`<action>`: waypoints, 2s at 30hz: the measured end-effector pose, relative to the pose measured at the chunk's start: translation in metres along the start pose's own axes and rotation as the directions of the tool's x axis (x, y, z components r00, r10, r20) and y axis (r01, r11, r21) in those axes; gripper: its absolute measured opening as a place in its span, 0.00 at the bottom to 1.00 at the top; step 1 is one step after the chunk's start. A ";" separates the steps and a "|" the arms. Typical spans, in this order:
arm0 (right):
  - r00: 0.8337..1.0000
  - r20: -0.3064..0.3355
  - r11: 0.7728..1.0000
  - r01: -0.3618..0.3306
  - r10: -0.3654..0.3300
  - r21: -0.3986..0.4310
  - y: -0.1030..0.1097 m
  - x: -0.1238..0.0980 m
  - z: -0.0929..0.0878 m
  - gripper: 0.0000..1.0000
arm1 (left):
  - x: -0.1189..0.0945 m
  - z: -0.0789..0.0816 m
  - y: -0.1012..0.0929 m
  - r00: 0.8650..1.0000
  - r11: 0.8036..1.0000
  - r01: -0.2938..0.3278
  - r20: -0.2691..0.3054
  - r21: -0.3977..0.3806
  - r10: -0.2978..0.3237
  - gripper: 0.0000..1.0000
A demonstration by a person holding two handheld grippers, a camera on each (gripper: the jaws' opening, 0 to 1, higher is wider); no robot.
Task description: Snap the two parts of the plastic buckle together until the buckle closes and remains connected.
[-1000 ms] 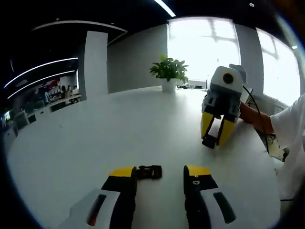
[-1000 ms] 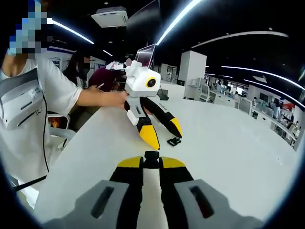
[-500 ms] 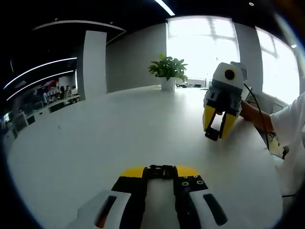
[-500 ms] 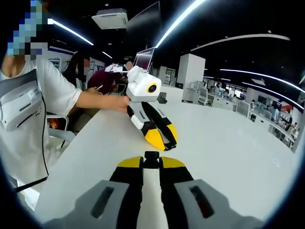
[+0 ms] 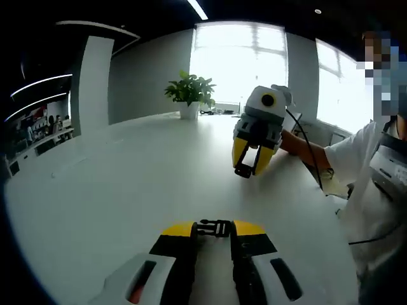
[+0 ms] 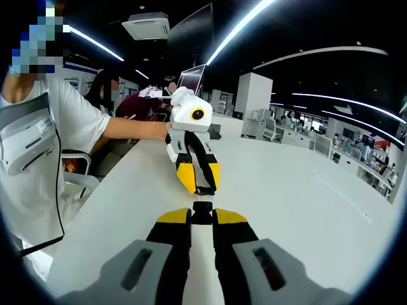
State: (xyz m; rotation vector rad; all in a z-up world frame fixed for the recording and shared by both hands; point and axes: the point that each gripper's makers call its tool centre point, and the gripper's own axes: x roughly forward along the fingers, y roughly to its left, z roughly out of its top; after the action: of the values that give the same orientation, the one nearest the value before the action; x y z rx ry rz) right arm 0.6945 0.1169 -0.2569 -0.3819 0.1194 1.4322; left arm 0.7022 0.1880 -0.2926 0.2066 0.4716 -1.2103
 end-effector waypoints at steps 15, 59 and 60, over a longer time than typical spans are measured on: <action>1.000 -0.010 1.000 0.006 -0.006 0.005 -0.002 -0.001 -0.003 0.12 | -0.017 -0.007 -0.026 0.964 0.955 0.251 -0.128 0.158 -0.232 0.20; 0.999 -0.043 1.000 0.000 0.000 0.002 0.000 0.004 -0.011 0.12 | -0.026 -0.013 -0.025 0.858 0.831 -0.465 0.077 -0.306 0.508 0.45; 0.999 -0.042 1.000 -0.001 0.001 0.002 0.000 0.004 -0.011 0.12 | -0.026 -0.015 -0.025 0.853 0.826 -0.479 0.065 -0.299 0.518 0.44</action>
State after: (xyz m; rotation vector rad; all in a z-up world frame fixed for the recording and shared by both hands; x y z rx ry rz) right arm 0.6967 0.1166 -0.2682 -0.4107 0.1553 1.4253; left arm 0.6680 0.2075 -0.2916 0.0001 0.4178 -0.6260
